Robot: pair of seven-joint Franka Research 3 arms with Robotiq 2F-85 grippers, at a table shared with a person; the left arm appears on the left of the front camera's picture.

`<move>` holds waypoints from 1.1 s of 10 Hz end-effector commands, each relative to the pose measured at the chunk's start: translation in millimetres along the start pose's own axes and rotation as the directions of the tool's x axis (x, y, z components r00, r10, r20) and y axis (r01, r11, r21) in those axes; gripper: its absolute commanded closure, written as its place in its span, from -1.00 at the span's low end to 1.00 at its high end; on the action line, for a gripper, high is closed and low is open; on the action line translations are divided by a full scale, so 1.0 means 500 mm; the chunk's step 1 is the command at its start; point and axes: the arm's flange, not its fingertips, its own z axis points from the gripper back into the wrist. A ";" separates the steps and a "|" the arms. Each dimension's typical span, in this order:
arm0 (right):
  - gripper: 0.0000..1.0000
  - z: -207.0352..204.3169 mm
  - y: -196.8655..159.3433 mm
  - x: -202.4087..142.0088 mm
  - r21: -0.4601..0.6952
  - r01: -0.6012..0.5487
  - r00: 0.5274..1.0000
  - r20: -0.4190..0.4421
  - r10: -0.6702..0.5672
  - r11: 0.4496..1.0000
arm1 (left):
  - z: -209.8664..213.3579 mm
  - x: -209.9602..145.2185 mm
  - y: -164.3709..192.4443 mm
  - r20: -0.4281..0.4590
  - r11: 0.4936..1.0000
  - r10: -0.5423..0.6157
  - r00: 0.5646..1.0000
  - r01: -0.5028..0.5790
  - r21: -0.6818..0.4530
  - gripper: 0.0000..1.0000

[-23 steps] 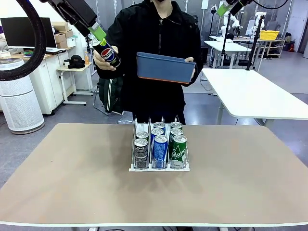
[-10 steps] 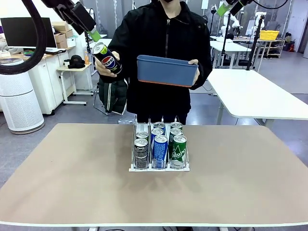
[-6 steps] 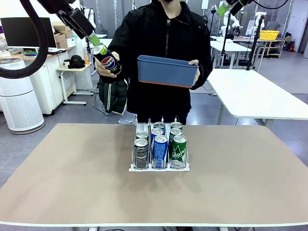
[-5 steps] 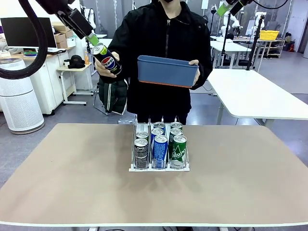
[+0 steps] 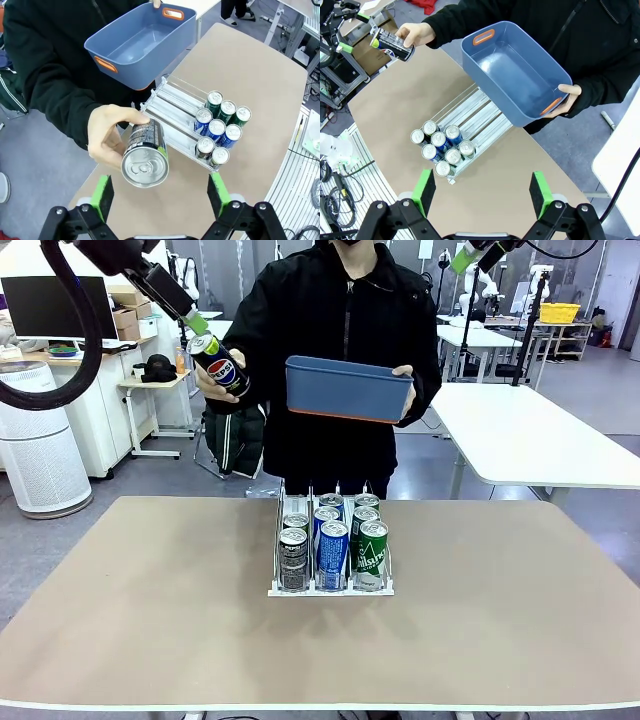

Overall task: Fill the beverage cans into the dispenser.
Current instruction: Pick up the Pepsi coke handed by the human.

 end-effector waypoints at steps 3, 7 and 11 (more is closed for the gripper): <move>-1.00 0.000 0.001 -0.004 0.002 0.002 1.000 -0.004 -0.002 1.000 | 0.003 0.001 -0.001 0.002 1.000 -0.001 1.000 0.001 0.002 -1.00; -1.00 0.000 0.001 -0.004 0.002 0.002 1.000 -0.004 -0.002 1.000 | -0.028 0.013 0.031 0.013 1.000 0.000 1.000 0.000 -0.021 -1.00; -1.00 0.000 0.001 -0.004 0.002 0.002 1.000 -0.004 -0.002 1.000 | -0.061 0.001 0.058 0.024 0.999 0.001 1.000 0.000 -0.043 -1.00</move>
